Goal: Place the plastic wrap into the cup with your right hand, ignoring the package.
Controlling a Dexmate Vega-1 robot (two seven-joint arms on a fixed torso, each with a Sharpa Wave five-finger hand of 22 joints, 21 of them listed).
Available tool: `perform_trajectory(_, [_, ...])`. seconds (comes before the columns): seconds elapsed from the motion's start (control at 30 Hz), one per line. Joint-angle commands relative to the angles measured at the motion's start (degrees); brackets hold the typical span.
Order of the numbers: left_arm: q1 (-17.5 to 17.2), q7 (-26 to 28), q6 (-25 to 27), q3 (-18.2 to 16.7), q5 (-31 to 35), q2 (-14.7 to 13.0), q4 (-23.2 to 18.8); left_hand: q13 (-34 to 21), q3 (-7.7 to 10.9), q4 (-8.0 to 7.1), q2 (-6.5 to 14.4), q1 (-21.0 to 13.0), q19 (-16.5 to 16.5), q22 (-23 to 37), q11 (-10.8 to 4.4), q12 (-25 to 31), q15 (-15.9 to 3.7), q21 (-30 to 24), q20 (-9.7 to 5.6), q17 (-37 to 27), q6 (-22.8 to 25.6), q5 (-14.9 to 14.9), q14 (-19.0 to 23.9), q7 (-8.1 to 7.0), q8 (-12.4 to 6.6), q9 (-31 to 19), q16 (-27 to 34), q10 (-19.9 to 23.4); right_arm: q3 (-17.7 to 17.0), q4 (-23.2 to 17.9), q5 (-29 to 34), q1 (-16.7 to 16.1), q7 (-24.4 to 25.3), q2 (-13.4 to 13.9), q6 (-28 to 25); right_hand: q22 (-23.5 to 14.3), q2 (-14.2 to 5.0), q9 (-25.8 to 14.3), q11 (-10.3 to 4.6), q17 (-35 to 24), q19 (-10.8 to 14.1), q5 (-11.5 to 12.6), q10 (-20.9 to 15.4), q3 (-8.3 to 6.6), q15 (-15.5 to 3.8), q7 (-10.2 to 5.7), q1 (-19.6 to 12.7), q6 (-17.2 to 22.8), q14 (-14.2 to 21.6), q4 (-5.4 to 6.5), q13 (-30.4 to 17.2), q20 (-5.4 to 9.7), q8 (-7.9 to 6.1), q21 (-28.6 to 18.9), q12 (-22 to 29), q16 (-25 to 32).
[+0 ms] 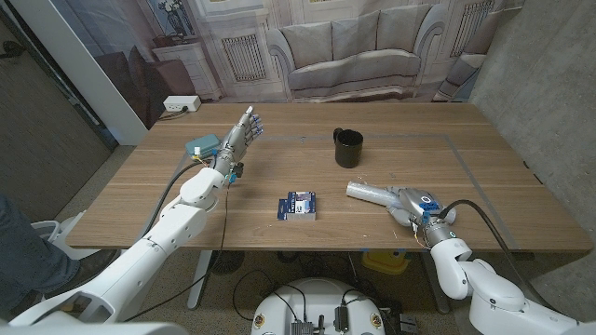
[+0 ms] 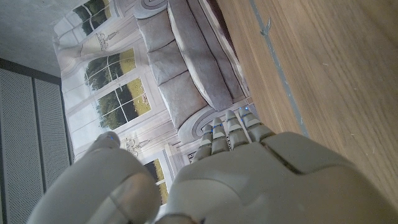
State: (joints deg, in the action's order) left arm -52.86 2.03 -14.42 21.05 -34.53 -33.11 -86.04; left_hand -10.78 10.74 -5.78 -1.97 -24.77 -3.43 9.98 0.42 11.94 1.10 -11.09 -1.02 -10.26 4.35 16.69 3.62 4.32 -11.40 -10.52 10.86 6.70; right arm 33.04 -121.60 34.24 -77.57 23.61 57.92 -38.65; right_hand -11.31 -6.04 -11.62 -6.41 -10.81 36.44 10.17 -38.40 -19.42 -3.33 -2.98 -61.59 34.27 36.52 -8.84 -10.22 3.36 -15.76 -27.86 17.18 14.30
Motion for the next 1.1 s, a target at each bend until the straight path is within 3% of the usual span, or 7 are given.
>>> perform_trajectory(0.03, [0.0, -0.6, -1.0, -0.2, -0.5, 0.5, 0.9, -0.3, -0.44, -0.03, 0.2, -0.3, 0.1, 0.2, 0.04, -0.2, 0.07, -0.3, 0.18, -0.3, 0.5, -0.3, 0.4, -0.08, 0.06, -0.2, -0.1, 0.4, 0.1, 2.0, 2.5, 0.7, 4.4, -0.5, 2.4, -0.5, -3.22, -0.4, -1.75, -0.3, 2.7, 0.0, -5.1, -0.23, -9.88, -6.25, -3.3, 8.9, 4.0, 0.98, -0.3, 8.94, -0.73, -2.0, 0.6, 0.6])
perform_trajectory(0.3, [0.6, -1.3, -1.4, 0.1, -0.8, 1.1, 2.2, -0.3, -0.55, -0.04, 0.3, -0.3, 0.1, 0.2, 0.11, -0.2, 0.04, -0.3, 0.22, -0.3, 0.6, -0.3, 0.4, -0.09, 0.06, -0.2, -0.1, 0.4, -0.3, 3.0, 3.6, 0.6, 6.5, -1.0, 3.7, -0.8, -3.54, -0.8, -2.68, -0.4, 6.2, 0.0, -12.0, 0.18, -10.03, -6.87, -4.4, 16.2, 11.1, 1.54, -0.3, 8.96, -1.82, -5.3, 1.0, 1.0])
perform_trajectory(0.4, [0.9, -1.6, -1.5, 0.2, -0.9, 1.4, 2.6, -0.3, -0.58, -0.04, 0.3, -0.3, 0.1, 0.2, 0.11, -0.2, 0.06, -0.3, 0.21, -0.3, 0.6, -0.3, 0.5, -0.12, 0.06, -0.2, 0.0, 0.4, -0.6, 3.1, 3.9, 0.6, 6.9, -1.2, 4.0, -0.8, -3.60, -0.9, -2.41, -0.4, 6.5, 0.0, -13.2, 0.18, -10.01, -6.94, -4.5, 17.3, 12.0, 1.63, -0.3, 8.96, -1.95, -5.7, 1.2, 0.9])
perform_trajectory(0.7, [1.5, -1.9, -1.7, 0.4, -0.9, 1.8, 3.4, -0.3, -0.70, -0.05, 0.3, -0.3, 0.1, 0.2, 0.09, -0.2, 0.04, -0.3, 0.23, -0.3, 0.5, -0.3, 0.4, -0.12, 0.08, -0.2, -0.1, 0.5, -2.3, 2.5, 3.2, 0.5, 7.6, -1.9, 4.4, -0.7, -4.26, -1.3, -2.27, -0.3, 6.6, 0.0, -13.7, 0.06, -9.91, -6.40, -4.3, 16.9, 13.1, 2.49, -0.4, 8.89, -1.27, -6.5, 0.5, 0.5])
perform_trajectory(1.1, [2.0, -1.7, -1.5, 0.3, -0.8, 1.8, 3.5, -0.3, -0.82, -0.05, 0.4, -0.4, 0.1, 0.2, 0.03, -0.2, 0.07, -0.3, 0.21, -0.3, 0.6, -0.3, 0.4, -0.09, 0.08, -0.2, -0.1, 0.4, -9.0, 3.2, -6.2, -2.6, 13.1, -4.7, 11.7, -0.7, -4.53, -2.4, -1.76, -0.3, 6.4, 0.1, -14.6, -0.31, -9.92, -5.86, -4.1, 16.9, 13.6, 3.26, -0.4, 8.91, -1.35, -7.1, 0.1, -0.1])
